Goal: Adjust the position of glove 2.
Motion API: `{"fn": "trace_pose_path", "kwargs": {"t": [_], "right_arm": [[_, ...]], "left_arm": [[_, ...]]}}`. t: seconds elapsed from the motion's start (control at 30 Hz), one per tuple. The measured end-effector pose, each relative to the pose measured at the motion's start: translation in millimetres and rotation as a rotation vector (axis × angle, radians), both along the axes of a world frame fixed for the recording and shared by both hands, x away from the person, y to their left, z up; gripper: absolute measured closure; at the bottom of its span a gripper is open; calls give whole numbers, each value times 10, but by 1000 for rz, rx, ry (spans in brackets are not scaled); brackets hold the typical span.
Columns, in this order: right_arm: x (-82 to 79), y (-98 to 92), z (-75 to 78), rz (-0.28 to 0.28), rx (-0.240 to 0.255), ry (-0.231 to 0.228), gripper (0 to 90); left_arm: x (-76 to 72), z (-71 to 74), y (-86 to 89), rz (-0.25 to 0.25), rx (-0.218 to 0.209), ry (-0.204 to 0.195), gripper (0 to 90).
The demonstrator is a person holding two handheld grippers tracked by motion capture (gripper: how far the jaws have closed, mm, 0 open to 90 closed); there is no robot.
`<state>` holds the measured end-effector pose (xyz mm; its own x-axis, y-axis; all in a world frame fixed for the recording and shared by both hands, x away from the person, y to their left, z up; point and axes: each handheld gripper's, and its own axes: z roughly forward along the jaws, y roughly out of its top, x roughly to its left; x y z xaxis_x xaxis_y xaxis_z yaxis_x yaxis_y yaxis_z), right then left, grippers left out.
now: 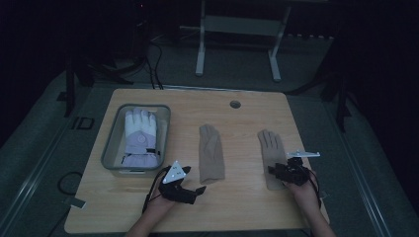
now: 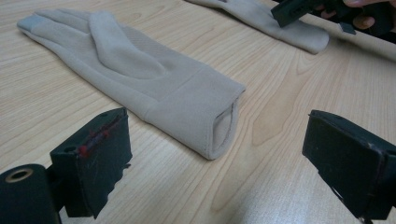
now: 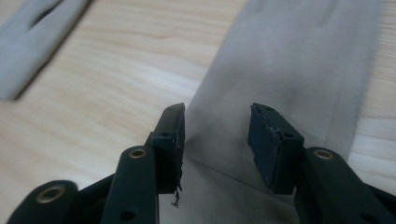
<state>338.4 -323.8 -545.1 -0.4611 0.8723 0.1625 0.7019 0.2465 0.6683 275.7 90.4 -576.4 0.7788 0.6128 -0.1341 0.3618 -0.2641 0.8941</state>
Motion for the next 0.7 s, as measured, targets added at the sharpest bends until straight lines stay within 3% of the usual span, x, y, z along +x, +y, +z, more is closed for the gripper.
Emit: {"fn": "trace_pose_path", "kwargs": {"t": [0.03,0.1,0.17,0.27,0.37,0.5,0.53,0.6,0.7], "right_arm": [[1,7,12,19,-5,-2,559],[9,8,61,56,-44,-50,548],[53,-11,103,101,-70,-61,513],[146,-46,118,129,-150,-79,507],[210,-81,133,174,-189,-104,493],[289,-101,64,258,-284,-90,461],[299,-115,33,269,-280,-75,487],[320,-168,11,269,-220,-57,547],[295,-150,7,275,-232,-71,691]], "left_arm": [[-3,3,1,0,0,-2,81],[-3,6,6,2,-2,-3,81],[-1,5,13,4,-2,-3,81],[0,8,22,2,-9,-4,81],[-1,9,28,-8,-17,-11,81],[3,-2,34,-24,-8,-20,81],[3,-4,35,-25,-4,-22,81],[4,-5,38,-24,-2,-26,81],[13,-11,44,-20,-5,-19,81]]}}
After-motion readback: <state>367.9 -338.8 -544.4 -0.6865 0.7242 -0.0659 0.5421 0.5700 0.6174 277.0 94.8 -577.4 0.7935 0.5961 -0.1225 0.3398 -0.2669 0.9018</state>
